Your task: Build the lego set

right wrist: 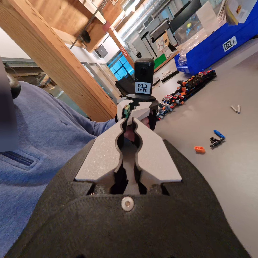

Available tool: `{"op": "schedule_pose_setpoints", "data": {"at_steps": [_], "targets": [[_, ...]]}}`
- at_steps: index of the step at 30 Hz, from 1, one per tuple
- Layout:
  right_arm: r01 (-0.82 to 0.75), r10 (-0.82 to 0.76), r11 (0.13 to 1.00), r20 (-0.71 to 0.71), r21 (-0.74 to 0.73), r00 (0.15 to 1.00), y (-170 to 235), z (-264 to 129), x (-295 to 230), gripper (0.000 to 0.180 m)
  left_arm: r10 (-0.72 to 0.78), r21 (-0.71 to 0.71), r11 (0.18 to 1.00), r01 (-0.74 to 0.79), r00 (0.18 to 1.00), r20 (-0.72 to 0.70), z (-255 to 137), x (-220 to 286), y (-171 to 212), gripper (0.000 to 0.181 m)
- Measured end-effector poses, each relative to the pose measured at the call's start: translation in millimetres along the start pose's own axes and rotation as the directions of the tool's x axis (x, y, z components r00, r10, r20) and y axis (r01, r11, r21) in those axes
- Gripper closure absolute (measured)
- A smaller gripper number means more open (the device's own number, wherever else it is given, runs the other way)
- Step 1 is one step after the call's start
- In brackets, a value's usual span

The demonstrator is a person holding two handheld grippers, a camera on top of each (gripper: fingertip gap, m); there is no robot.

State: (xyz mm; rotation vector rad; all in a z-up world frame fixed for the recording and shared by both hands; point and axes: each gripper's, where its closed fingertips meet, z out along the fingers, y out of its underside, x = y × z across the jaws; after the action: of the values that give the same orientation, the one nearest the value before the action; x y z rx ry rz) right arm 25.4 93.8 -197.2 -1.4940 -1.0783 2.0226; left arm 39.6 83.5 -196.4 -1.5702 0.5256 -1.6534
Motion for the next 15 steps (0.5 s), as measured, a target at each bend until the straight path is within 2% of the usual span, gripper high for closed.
{"op": "schedule_pose_setpoints", "data": {"at_steps": [2,7,15], "targets": [[-0.004,0.004,1.000,0.020,0.000,1.000,0.7,0.6,-2.6,0.180,-0.002,0.000,1.000,0.002,1.000,-0.004,1.2,0.0,0.5,0.177],[-0.018,0.018,1.000,0.017,0.015,1.000,-1.4,-4.6,-0.3,0.178,0.000,-0.014,1.000,0.000,1.000,0.013,2.1,-3.2,1.6,0.177],[0.132,-0.187,0.964,-0.240,-0.229,0.952,18.4,-39.8,16.7,0.169,0.053,-0.048,0.998,-0.047,0.989,0.140,-19.2,-5.9,1.5,0.177]]}}
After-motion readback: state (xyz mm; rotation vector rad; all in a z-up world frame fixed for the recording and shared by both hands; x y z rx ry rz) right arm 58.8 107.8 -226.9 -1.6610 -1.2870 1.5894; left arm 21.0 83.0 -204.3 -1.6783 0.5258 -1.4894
